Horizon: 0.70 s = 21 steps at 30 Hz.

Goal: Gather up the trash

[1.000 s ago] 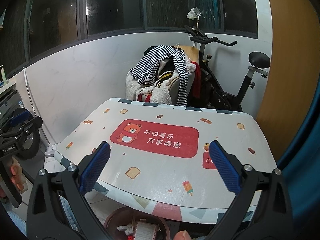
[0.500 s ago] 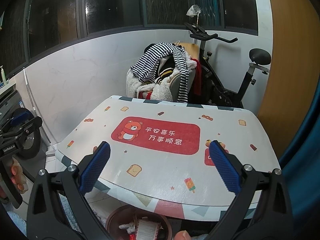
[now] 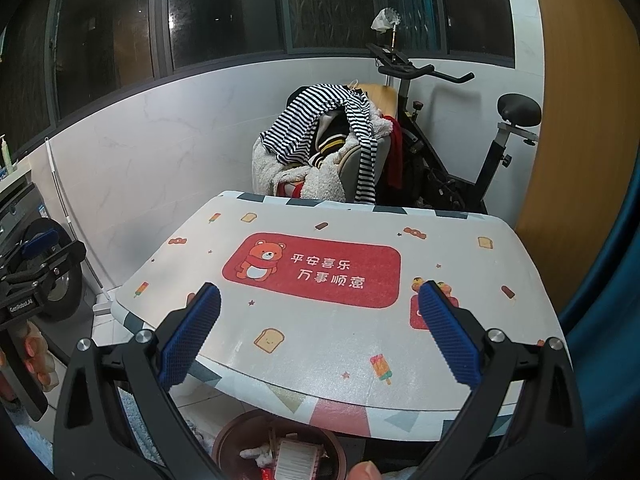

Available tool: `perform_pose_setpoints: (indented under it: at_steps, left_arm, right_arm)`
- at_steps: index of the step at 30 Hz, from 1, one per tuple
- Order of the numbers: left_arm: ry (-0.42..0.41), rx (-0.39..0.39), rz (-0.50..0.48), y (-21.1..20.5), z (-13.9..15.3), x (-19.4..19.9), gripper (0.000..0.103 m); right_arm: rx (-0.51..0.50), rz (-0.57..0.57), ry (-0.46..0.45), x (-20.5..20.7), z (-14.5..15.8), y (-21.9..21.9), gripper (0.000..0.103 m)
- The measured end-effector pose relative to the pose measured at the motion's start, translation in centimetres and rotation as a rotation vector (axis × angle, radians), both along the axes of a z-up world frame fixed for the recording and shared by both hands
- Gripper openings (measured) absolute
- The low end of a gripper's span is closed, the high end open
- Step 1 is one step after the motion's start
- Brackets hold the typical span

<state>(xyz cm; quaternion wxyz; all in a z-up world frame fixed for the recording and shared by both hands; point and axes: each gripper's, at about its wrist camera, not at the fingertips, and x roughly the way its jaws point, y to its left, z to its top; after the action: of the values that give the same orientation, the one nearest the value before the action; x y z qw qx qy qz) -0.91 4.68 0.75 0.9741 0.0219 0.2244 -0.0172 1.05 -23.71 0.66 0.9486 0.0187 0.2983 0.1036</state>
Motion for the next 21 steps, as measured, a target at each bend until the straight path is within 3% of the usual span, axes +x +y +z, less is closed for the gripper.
perform_pose_setpoints:
  at_steps: [14,21]
  left_arm:
    - [0.013,-0.006,0.011,-0.04,-0.07,0.24,0.097]
    - [0.001,0.041,0.006,-0.84,0.60,0.19,0.097]
  right_arm:
    - [0.001,-0.002,0.000,-0.02,0.00,-0.01,0.097]
    - [-0.001,0.004,-0.001,0.03,0.05,0.07,0.097]
